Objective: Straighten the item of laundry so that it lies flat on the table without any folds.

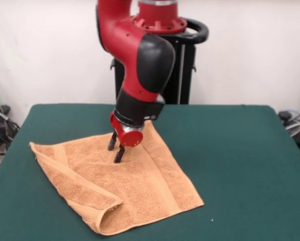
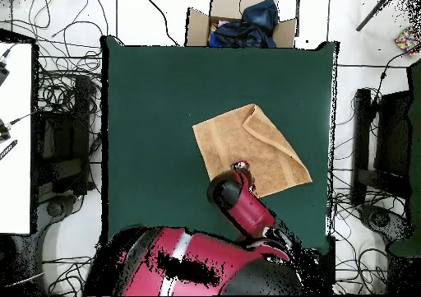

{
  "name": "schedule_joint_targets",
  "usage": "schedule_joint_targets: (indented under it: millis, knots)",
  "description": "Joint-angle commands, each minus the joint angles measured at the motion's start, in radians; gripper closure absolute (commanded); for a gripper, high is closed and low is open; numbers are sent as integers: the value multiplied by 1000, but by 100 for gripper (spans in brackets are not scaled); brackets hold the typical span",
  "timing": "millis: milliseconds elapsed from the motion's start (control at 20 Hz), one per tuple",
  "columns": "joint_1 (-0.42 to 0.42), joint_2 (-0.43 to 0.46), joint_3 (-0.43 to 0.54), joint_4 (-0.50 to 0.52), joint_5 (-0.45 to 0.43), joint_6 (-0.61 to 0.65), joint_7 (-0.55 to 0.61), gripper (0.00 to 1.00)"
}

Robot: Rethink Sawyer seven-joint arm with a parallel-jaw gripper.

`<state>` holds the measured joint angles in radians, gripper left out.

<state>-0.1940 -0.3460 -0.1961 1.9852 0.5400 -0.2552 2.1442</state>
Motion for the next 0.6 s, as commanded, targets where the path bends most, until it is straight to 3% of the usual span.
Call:
schedule_joint_targets:
  millis: [50, 400, 600]
  knots:
    - [-126, 207, 541, -103, 10, 95, 344, 0]
    - [-177, 240, 640, -107, 5, 64, 354, 0]
    - [-66, 193, 566, -119, 149, 132, 361, 0]
